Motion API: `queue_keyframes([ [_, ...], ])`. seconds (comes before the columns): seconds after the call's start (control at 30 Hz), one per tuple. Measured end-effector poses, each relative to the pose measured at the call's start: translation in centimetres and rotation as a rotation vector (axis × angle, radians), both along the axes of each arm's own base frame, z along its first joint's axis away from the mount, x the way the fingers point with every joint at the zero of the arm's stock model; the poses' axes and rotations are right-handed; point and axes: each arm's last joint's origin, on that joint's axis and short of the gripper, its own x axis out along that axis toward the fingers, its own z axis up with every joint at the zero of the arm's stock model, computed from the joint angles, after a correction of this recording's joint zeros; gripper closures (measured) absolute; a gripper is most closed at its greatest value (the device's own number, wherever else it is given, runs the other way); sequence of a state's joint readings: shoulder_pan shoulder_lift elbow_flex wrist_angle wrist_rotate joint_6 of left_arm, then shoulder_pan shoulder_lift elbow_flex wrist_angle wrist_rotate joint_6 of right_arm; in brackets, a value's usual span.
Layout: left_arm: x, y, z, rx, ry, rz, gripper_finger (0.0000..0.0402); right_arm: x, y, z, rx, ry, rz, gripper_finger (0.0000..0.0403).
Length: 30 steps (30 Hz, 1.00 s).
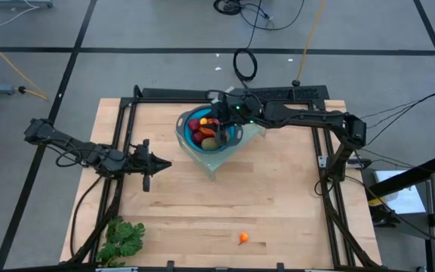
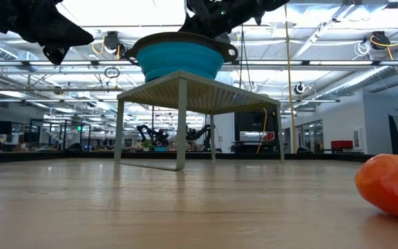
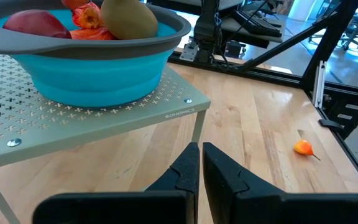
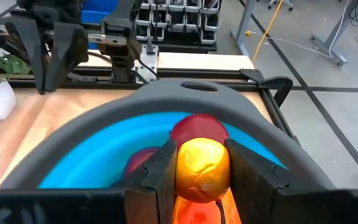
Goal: Pick & Place Fruit
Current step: Put the peach into the collapsible colander on the shelf
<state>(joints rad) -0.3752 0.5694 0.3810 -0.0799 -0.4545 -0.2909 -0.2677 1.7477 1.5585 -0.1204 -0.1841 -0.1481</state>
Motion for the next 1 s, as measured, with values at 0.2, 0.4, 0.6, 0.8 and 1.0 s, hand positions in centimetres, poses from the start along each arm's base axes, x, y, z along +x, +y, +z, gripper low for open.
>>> queue_keyframes([
  [0.2,0.00,0.00,0.00,0.000,0.000,0.000,0.0382,-0.02,-0.07,0.00,-0.014,0.001,0.004,0.0284],
  [0.4,0.00,0.00,0.01,0.000,0.000,0.000,0.0382,-0.02,-0.07,-0.02,-0.019,0.003,0.007,0.0284],
  [0.6,0.00,0.00,-0.01,0.000,0.000,0.000,0.0382,-0.06,-0.17,-0.05,-0.017,0.005,0.006,0.0284],
  [0.8,0.00,0.00,0.01,0.000,0.000,0.000,0.0382,-0.16,-0.45,-0.06,0.018,0.000,0.031,0.0277],
  [1.0,0.00,0.00,-0.01,0.000,0.001,0.000,0.0382,-0.28,-0.85,-0.06,0.057,-0.003,0.011,0.0250],
])
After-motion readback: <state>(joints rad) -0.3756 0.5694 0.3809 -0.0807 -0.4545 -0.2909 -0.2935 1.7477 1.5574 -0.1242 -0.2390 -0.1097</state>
